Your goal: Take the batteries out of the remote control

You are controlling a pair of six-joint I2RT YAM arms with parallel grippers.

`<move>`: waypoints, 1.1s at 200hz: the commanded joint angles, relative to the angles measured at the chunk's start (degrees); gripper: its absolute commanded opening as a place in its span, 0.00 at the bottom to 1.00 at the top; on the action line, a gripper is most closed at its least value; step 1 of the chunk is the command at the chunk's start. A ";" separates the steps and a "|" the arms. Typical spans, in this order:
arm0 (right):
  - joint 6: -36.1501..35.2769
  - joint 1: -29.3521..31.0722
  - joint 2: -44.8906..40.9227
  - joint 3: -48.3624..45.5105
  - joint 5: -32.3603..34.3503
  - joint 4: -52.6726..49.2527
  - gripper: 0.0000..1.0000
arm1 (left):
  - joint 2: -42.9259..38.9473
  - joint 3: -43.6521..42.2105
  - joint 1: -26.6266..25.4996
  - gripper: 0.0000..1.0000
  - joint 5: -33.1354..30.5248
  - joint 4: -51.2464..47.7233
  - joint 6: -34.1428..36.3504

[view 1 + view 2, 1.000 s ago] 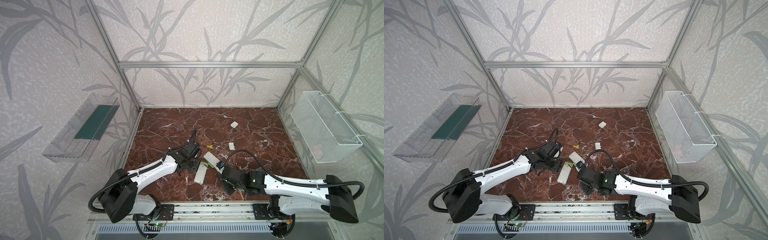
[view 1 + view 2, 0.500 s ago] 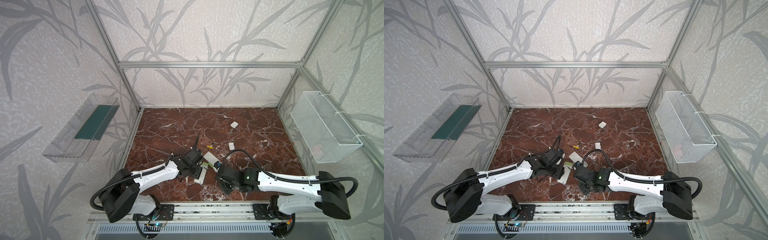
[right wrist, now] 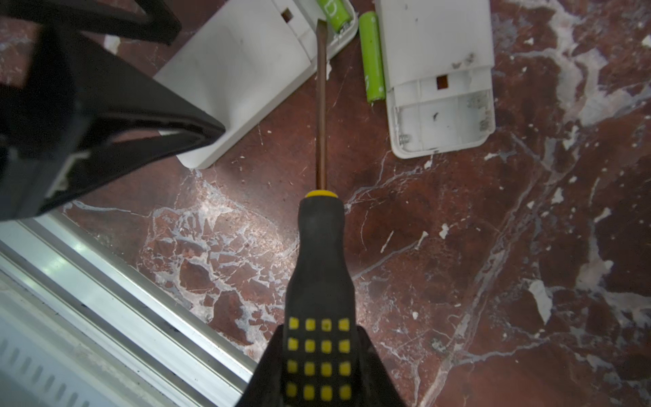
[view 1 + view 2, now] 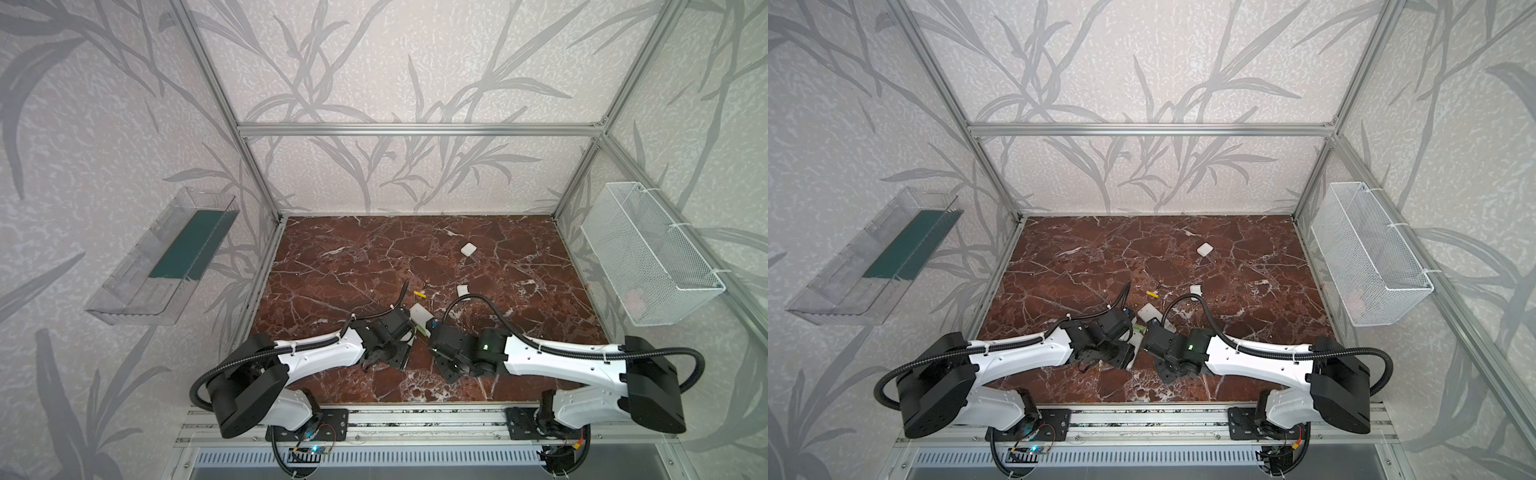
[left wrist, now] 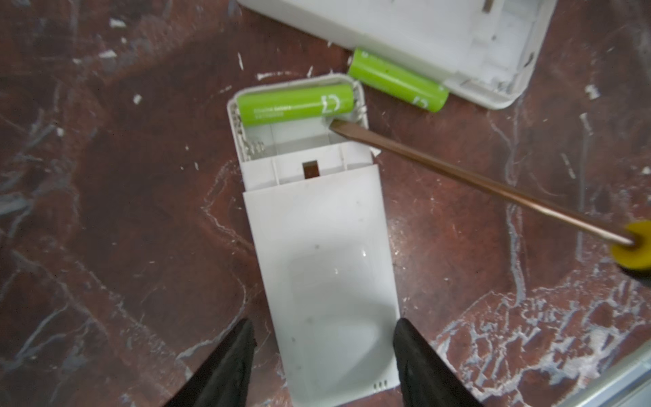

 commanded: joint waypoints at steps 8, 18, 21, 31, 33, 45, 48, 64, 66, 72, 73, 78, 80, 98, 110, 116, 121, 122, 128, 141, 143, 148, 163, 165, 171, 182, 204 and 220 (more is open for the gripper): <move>-0.51 -0.27 2.29 2.63 -1.43 -3.39 0.00 | 1.68 -1.85 -0.35 0.60 -2.42 1.64 -2.33; -0.12 -0.23 2.39 2.54 -1.45 -3.07 0.00 | 1.85 -2.33 -0.40 0.59 -2.46 2.06 -2.82; 0.03 -0.27 2.35 2.46 -1.44 -2.95 0.00 | 1.95 -2.47 -0.40 0.58 -2.53 2.18 -2.89; 0.49 -0.24 2.10 1.96 -1.43 -2.35 0.00 | 2.05 -2.84 -0.40 0.56 -2.74 2.39 -3.18; 0.61 -0.27 2.09 1.82 -1.43 -2.23 0.00 | 2.04 -2.90 -0.40 0.56 -2.66 2.45 -3.17; 1.01 -0.23 1.90 1.16 -1.35 -1.63 0.00 | 1.99 -3.39 -0.40 0.54 -2.80 2.71 -3.16; 1.10 -0.27 1.83 0.99 -1.30 -1.54 0.00 | 1.95 -3.42 -0.40 0.54 -2.89 2.80 -3.20; 1.96 -0.19 1.90 0.23 -0.70 -1.25 0.00 | 2.02 -3.71 -0.39 0.50 -2.57 3.24 -3.41; 2.10 -0.23 1.90 0.18 -0.59 -1.21 0.00 | 2.07 -3.74 -0.39 0.49 -2.49 3.39 -3.52; 2.49 -0.19 1.90 -0.21 -0.19 -0.99 0.00 | 2.26 -3.89 -0.40 0.47 -2.30 3.66 -3.82; 2.55 -0.19 1.90 -0.24 -0.11 -1.00 0.00 | 2.31 -3.92 -0.40 0.47 -2.25 3.69 -3.90; 2.90 -0.19 1.90 -0.55 0.24 -0.60 0.00 | 2.40 -3.96 -0.40 0.46 -2.12 3.87 -4.15; 3.06 -0.19 1.88 -0.65 0.41 -0.54 0.00 | 2.54 -3.99 -0.40 0.45 -2.09 3.94 -4.23; 4.59 0.37 2.08 -1.92 2.96 1.08 0.00 | 3.22 -3.98 -0.47 0.42 -1.32 4.67 -5.02; 4.97 1.49 2.07 -3.23 4.99 3.19 0.00 | 3.59 -4.16 -0.48 0.42 -1.32 5.26 -5.34; 5.78 2.03 2.12 -3.87 5.88 4.04 0.00 | 3.79 -4.28 -0.44 0.41 -1.17 5.55 -5.31; 6.61 2.60 2.17 -4.30 6.67 4.87 0.00 | 3.99 -4.29 -0.51 0.41 -1.14 5.57 -5.34; 6.55 2.79 2.21 -4.40 6.84 5.00 0.00 | 4.05 -4.29 -0.50 0.41 -1.14 5.61 -5.33; 6.43 3.59 2.33 -5.01 7.98 6.05 0.00 | 4.23 -4.29 -0.46 0.41 -1.10 5.66 -5.35; 6.49 4.29 2.91 -5.84 8.11 7.14 0.00 | 4.63 -4.26 -0.57 0.41 -0.80 5.57 -5.40; 6.53 4.45 2.99 -5.99 8.20 7.29 0.00 | 4.68 -4.33 -0.57 0.41 -0.79 5.57 -5.40; 6.74 4.77 3.19 -6.51 8.40 8.06 0.00 | 4.68 -4.29 -0.57 0.40 -0.63 5.57 -5.39; 6.93 5.43 3.44 -7.84 7.64 10.32 0.00 | 4.56 -4.53 -0.64 0.40 -0.60 5.40 -5.59; 6.97 5.48 3.41 -8.08 7.60 10.61 0.00 | 4.46 -4.59 -0.59 0.40 -0.63 5.33 -5.58; 7.13 5.77 3.27 -8.33 7.76 10.95 0.00 | 4.25 -4.70 -0.70 0.40 -0.83 5.22 -5.74; 7.16 5.98 2.46 -8.75 7.97 11.50 0.00 | 3.89 -4.76 -0.66 0.40 -1.34 4.81 -5.71; 5.73 5.97 -1.29 -8.30 10.21 10.07 0.00 | 2.75 -4.82 -0.66 0.41 -2.82 4.25 -5.75; 4.35 5.36 -5.42 -7.23 13.39 8.01 0.00 | 1.07 -4.39 -0.63 0.46 -3.75 4.09 -5.27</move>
